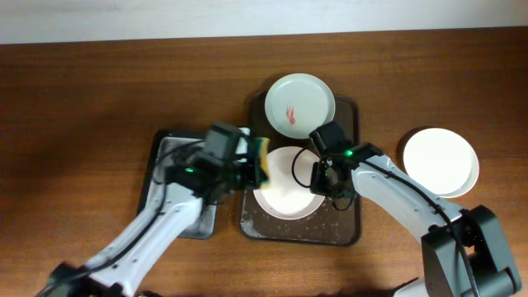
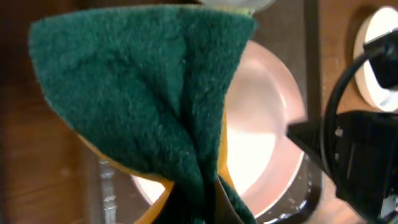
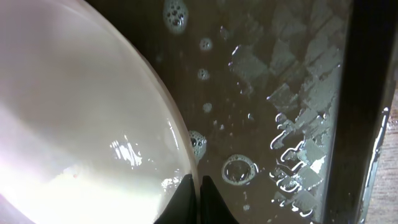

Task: Clean dirty plates on tray and stack at the side

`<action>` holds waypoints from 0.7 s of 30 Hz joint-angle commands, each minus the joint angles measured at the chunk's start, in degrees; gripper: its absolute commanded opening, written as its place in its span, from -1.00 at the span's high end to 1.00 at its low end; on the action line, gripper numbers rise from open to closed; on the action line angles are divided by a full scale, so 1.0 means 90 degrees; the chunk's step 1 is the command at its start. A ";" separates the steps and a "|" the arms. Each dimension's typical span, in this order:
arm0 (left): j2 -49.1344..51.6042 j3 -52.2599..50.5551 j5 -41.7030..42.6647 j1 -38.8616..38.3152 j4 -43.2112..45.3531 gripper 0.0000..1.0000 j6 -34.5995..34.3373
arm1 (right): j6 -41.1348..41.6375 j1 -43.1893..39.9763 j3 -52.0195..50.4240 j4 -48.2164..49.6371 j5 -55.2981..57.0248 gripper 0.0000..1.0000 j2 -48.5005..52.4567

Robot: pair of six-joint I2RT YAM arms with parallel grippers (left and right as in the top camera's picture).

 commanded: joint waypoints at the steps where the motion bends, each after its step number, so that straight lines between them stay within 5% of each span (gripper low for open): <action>1: 0.0933 -0.0036 0.0102 -0.0610 0.0527 1.00 -0.1056 | 0.0075 -0.0036 -0.0022 -0.0024 0.0209 0.92 0.0041; 8: 0.2047 -0.0036 -0.0500 -0.1100 0.0563 1.00 -0.1212 | 0.0245 -0.0036 -0.0022 -0.0010 0.0206 0.92 0.0039; 17: 0.1484 -0.0034 -0.3993 -0.1083 -0.0986 1.00 -0.0721 | 0.0359 -0.0036 -0.0022 -0.0073 0.0209 0.92 0.0039; 21: 0.1265 0.0073 -0.3878 -0.1100 -0.0937 1.00 -0.0556 | 0.0357 -0.0036 -0.0022 -0.0199 0.0211 0.92 0.0027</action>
